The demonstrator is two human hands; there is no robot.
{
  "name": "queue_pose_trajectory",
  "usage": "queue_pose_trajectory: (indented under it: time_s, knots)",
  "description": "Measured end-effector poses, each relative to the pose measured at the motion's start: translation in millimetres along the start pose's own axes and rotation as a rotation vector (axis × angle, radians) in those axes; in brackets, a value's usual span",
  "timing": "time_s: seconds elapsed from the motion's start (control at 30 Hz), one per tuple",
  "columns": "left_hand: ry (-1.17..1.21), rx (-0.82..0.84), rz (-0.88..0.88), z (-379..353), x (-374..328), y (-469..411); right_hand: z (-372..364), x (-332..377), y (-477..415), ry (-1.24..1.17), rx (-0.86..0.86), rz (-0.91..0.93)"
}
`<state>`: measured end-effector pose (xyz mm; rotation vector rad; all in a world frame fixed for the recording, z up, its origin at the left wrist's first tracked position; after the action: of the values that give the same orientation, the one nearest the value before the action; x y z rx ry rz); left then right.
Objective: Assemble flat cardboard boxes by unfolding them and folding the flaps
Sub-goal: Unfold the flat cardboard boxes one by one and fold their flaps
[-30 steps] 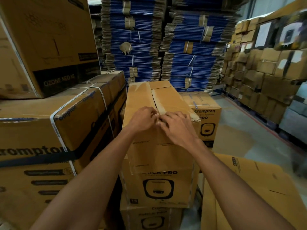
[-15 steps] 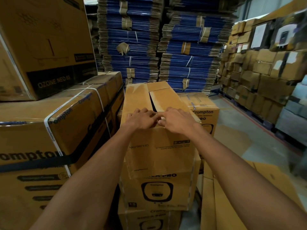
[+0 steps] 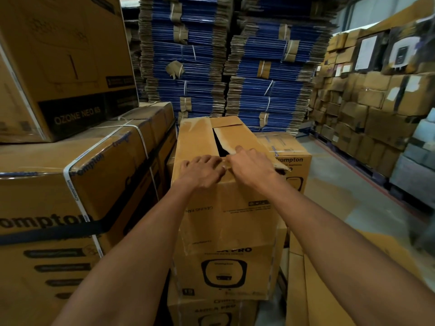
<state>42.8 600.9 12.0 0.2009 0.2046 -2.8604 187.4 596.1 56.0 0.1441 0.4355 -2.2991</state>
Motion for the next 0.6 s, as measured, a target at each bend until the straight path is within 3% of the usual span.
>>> queue_pose_trajectory:
  time_s: [0.23, 0.6]
  knots:
    - [0.001, -0.005, 0.002, 1, 1, 0, 15, -15, 9, 0.026, -0.079, 0.041]
    - [0.096, 0.082, -0.09, 12, -21, -12, 28, -32, -6, -0.21, -0.157, -0.011]
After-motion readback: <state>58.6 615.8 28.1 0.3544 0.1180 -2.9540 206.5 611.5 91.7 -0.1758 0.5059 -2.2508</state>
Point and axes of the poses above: each hand's wrist, its own y-axis away from the middle knuckle, its own z-axis out of the back of the hand, x = y × z, the point moved 3 cm from there along -y, towards the middle knuckle, and after that the axes turned 12 degrees about z, right-handed, at the moved point
